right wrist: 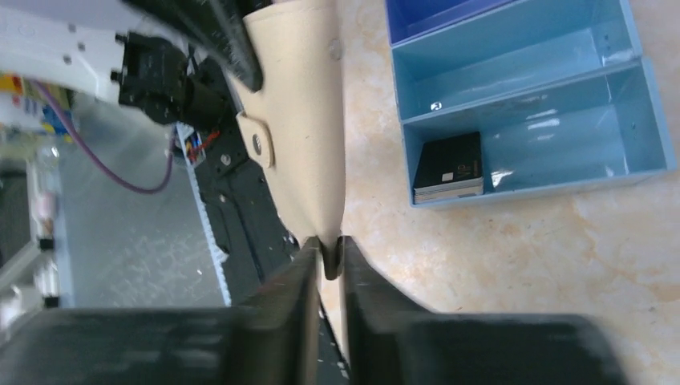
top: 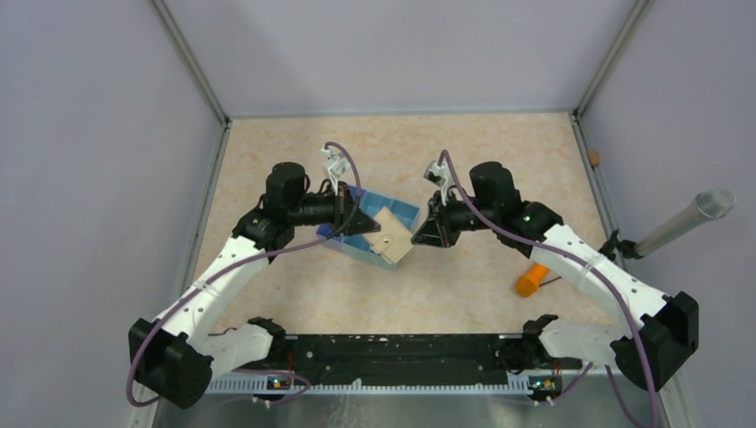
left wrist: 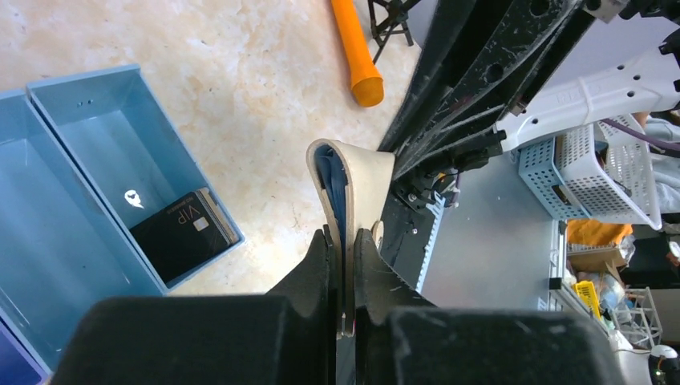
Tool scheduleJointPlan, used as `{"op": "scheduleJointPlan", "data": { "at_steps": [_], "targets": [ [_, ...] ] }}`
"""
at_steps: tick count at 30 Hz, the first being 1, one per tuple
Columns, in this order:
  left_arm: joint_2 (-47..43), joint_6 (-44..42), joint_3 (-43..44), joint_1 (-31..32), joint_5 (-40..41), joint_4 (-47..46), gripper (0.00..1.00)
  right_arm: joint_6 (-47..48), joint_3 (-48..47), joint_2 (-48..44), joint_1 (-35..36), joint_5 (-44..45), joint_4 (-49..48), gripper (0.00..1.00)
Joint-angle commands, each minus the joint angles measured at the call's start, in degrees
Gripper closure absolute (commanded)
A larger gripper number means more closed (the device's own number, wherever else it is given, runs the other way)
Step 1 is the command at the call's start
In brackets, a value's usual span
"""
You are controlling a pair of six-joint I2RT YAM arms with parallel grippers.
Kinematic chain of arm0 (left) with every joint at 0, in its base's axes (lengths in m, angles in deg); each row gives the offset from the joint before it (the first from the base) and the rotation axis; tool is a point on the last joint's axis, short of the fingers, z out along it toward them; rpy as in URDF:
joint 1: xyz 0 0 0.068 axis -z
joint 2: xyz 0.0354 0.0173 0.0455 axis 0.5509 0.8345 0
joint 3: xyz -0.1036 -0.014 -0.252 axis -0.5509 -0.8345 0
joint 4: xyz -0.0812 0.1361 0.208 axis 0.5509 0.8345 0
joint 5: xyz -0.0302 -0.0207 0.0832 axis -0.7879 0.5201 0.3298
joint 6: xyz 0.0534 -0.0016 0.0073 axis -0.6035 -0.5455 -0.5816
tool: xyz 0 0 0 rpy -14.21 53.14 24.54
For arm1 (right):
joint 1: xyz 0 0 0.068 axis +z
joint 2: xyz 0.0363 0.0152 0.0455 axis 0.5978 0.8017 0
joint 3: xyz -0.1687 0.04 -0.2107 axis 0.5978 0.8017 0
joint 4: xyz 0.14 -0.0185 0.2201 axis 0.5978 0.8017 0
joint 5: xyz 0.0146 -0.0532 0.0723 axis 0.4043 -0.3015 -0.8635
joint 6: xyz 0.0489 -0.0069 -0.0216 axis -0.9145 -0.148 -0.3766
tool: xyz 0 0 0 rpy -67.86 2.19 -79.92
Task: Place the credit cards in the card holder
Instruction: Open the card holder at the center of the board.
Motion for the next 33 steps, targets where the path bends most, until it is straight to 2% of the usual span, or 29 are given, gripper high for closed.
{"op": "scheduleJointPlan", "data": {
  "at_steps": [1,3,4,6,9,12,16,21,24,28,33],
  "targets": [
    [-0.9,2.9,-1.3,-0.2,-3.7,-5.5,1.00,-3.7,-2.4,-1.8,0.8,6.5,-5.5,0.68],
    [-1.6,3.6,-1.3,-0.8,-2.5,-5.6,1.00,-7.0,-1.1,-3.6,0.8,12.5,-7.9,0.38],
    [-2.3,4.5,-1.6,-1.3,-1.4,-6.3,1.00,-8.8,-0.2,-4.6,0.8,16.1,-9.6,0.32],
    [-4.5,7.4,-3.2,-2.1,1.6,-10.3,1.00,-13.3,2.9,-8.0,0.8,19.5,-14.4,0.28],
    [-8.1,12.8,-6.6,-2.8,6.7,-17.8,1.00,-21.3,8.9,-12.2,0.8,19.6,-25.5,0.26],
    [-10.6,18.4,-9.4,-2.8,12.3,-21.5,1.00,-29.6,15.1,-14.1,0.8,16.2,-39.5,0.28],
    [-11.2,28.5,-13.8,-2.8,14.9,-31.4,1.00,-35.8,17.7,-11.1,1.8,10.5,-49.7,0.38],
    [-10.5,35.1,-17.8,-2.7,15.7,-40.2,1.00,-37.3,16.9,-6.1,4.9,8.1,-54.3,0.48],
    [-10.7,37.3,-19.5,-2.7,15.9,-43.9,1.00,-38.9,17.9,-3.8,5.3,8.3,-56.8,0.49],
    [-10.9,38.8,-20.5,-2.7,15.6,-45.7,1.00,-40.0,18.5,-1.4,5.3,10.9,-55.6,0.52],
    [-10.6,40.9,-21.5,-2.7,14.4,-48.8,1.00,-42.5,19.4,2.0,5.4,10.4,-60.0,0.52]
  ]
}}
